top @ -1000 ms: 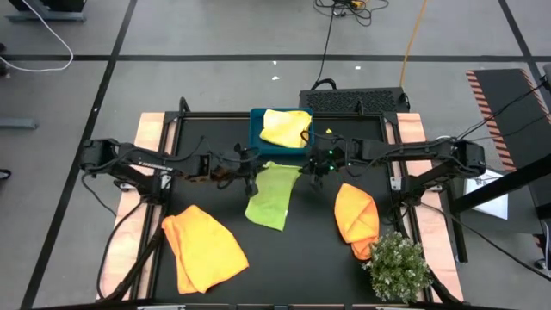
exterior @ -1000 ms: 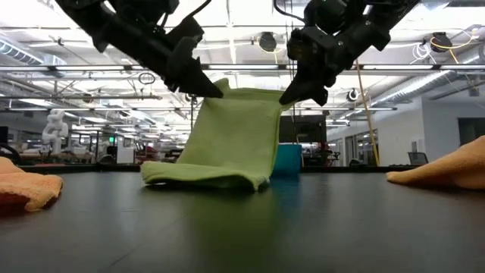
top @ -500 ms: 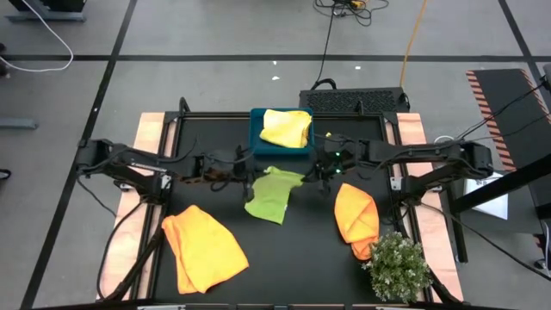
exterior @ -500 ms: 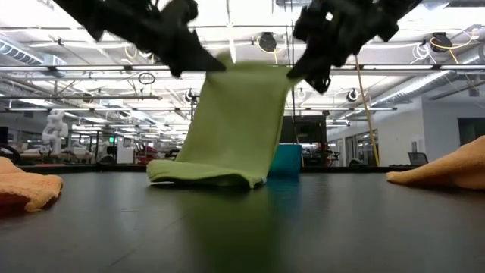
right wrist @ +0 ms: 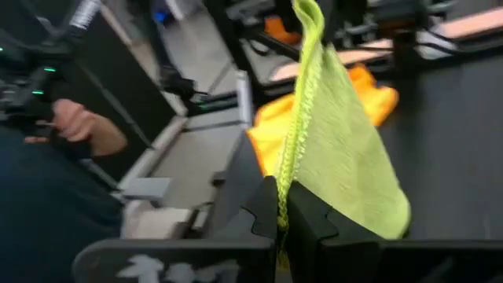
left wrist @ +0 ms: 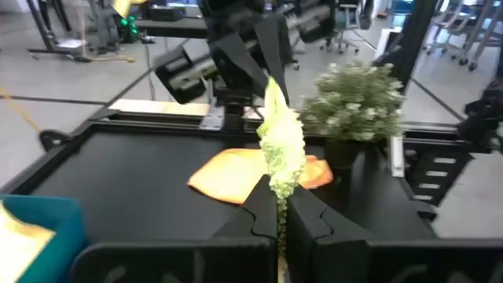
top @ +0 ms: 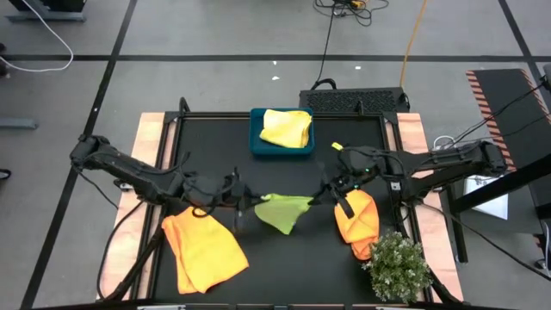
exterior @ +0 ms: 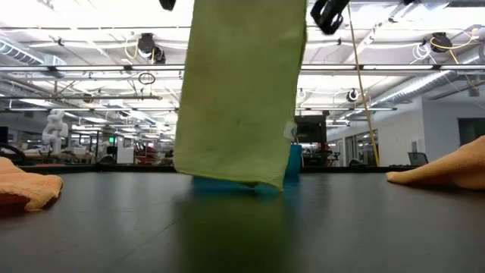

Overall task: Fold microfiber towels
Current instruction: Fold the green microfiber towel

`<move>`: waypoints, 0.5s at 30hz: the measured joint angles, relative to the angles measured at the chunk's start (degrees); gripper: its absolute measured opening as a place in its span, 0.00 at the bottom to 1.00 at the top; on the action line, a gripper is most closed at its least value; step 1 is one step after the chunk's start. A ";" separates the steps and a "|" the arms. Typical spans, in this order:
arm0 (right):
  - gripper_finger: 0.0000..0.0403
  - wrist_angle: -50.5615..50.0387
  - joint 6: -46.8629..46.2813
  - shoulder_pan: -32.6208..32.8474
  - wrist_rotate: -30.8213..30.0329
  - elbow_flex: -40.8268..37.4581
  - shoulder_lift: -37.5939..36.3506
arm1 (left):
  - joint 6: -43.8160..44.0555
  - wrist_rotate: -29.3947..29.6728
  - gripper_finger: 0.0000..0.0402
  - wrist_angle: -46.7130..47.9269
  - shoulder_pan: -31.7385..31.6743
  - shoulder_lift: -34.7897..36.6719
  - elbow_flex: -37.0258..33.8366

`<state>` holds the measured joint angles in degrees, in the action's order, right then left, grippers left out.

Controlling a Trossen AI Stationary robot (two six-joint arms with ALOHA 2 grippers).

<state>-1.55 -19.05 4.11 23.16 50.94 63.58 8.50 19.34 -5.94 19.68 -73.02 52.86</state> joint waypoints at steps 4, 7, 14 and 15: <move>0.00 3.28 -3.08 3.10 1.95 -0.04 -0.32 | 1.98 0.71 0.00 0.29 3.93 -2.08 3.81; 0.00 4.87 -5.51 5.02 4.02 -0.04 -0.38 | 4.65 0.76 0.01 0.56 6.24 -4.17 6.46; 0.00 5.44 -9.74 5.90 6.53 -0.04 -0.37 | 9.33 0.95 0.01 4.44 7.91 -6.73 10.95; 0.00 4.63 -10.19 5.46 6.39 -0.04 -0.36 | 9.87 1.00 0.01 5.61 7.36 -6.65 10.98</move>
<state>3.08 -29.24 9.57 29.56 50.89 63.22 18.37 20.34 -0.33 27.04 -79.67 63.84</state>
